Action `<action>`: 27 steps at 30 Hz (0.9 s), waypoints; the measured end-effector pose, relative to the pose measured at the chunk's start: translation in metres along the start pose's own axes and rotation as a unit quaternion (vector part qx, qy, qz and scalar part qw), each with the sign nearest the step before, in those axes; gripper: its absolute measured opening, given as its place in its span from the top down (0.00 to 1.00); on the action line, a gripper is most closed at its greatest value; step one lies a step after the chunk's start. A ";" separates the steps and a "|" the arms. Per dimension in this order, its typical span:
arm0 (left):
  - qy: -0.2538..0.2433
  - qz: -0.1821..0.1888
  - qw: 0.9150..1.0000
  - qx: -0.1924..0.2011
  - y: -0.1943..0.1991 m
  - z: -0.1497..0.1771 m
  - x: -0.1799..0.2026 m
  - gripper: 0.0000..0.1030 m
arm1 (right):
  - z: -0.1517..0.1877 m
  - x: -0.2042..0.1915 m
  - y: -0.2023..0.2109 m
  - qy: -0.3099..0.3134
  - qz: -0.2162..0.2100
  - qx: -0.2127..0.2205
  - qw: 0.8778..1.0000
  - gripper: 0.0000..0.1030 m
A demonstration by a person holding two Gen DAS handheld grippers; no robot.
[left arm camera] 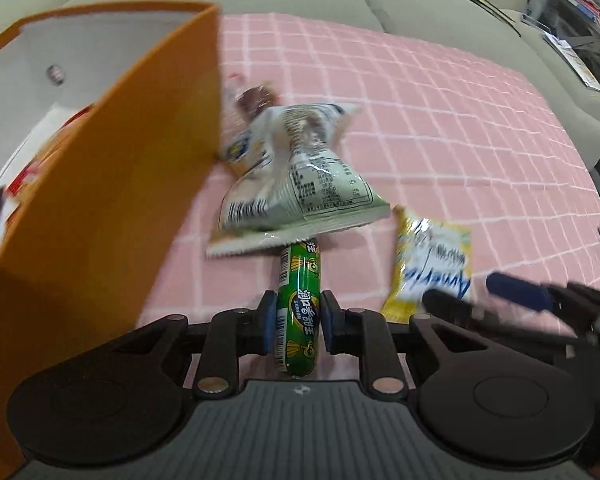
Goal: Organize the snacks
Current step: 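Grasp the green sausage stick with the left gripper while the right grasps the yellow America pouch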
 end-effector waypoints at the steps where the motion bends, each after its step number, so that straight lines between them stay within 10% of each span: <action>1: -0.001 -0.004 1.000 0.001 0.003 0.004 -0.003 0.76 | 0.000 0.000 -0.002 -0.005 0.001 -0.002 1.000 0.41; 14: 0.016 -0.019 1.000 0.008 0.006 0.013 -0.013 0.75 | -0.020 -0.015 -0.032 -0.044 0.033 -0.009 0.998 0.31; 27: 0.009 -0.032 0.999 -0.004 0.007 0.014 -0.012 0.75 | -0.016 -0.024 -0.033 0.032 0.053 -0.010 0.998 0.48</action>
Point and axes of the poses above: each gripper's, at about its wrist camera, not at the fingertips, and y roughly against the way its jaws point, x to its right, z to its underside, the point moved 3 cm from there along -y, roughly the way its jaws point, and after that the axes turned 5 degrees about y, right-handed, at the moved point
